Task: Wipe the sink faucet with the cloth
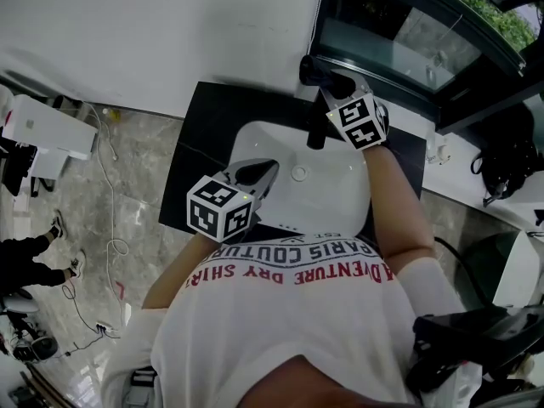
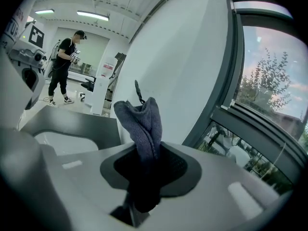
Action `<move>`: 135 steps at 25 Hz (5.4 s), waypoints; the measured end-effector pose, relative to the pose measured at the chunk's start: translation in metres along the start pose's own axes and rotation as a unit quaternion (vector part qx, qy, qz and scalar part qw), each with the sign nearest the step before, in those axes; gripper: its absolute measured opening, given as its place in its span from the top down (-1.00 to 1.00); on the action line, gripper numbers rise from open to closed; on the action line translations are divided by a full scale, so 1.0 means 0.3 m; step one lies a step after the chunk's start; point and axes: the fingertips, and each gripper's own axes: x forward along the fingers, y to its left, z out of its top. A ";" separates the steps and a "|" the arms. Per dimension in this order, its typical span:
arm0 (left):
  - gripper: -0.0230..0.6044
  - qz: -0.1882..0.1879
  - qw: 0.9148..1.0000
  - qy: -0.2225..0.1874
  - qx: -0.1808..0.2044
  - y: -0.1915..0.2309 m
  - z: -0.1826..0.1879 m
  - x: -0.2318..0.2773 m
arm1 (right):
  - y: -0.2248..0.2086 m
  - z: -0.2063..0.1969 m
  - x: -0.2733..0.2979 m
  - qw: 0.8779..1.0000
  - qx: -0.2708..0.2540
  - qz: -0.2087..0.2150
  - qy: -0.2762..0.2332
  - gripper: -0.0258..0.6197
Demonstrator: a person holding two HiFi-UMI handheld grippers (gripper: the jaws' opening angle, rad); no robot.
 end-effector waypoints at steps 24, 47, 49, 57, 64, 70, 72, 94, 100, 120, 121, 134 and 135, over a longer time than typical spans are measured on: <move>0.92 -0.015 1.000 0.005 0.007 -0.063 -0.012 0.027 | 0.249 -0.019 -0.197 0.998 -0.040 0.038 -0.001 0.67; 0.92 -0.013 1.000 0.010 0.001 -0.044 -0.048 0.023 | 0.228 -0.263 -0.125 0.966 -0.210 -0.001 0.151 0.67; 0.92 -0.012 1.000 0.013 -0.001 -0.036 -0.060 0.018 | 0.211 -0.266 -0.108 0.965 -0.210 -0.007 0.157 0.67; 0.92 -0.005 1.000 0.009 -0.004 -0.017 -0.057 -0.005 | 0.185 -0.272 -0.077 0.958 -0.228 -0.010 0.173 0.67; 0.92 -0.008 1.000 0.009 -0.003 -0.027 -0.053 -0.004 | 0.197 -0.278 -0.091 0.955 -0.242 -0.006 0.173 0.67; 0.92 -0.017 1.000 0.011 0.000 -0.056 -0.065 -0.003 | 0.281 -0.278 -0.158 0.947 -0.273 0.008 0.171 0.67; 0.92 -0.019 1.000 0.012 0.001 -0.063 -0.071 -0.003 | 0.323 -0.286 -0.188 0.945 -0.280 0.016 0.170 0.67; 0.92 -0.009 1.000 0.007 -0.001 -0.074 -0.062 0.002 | 0.217 -0.284 -0.122 0.966 -0.187 0.003 0.177 0.67; 0.92 -0.004 1.000 0.007 -0.007 -0.056 -0.062 0.012 | 0.170 -0.277 -0.083 0.972 -0.149 -0.003 0.183 0.67; 0.92 -0.019 1.000 0.019 0.005 -0.077 -0.053 0.045 | 0.120 -0.294 -0.127 0.981 -0.099 -0.028 0.167 0.67; 0.92 -0.018 1.000 0.019 0.006 -0.074 -0.052 0.042 | 0.122 -0.284 -0.130 0.981 -0.102 -0.030 0.162 0.67; 0.92 -0.023 0.999 0.024 0.011 -0.100 -0.065 0.038 | 0.200 -0.268 -0.208 0.986 -0.106 -0.025 0.126 0.67; 0.92 -0.023 0.999 0.024 0.012 -0.105 -0.066 0.041 | 0.203 -0.271 -0.212 0.988 -0.097 -0.024 0.120 0.67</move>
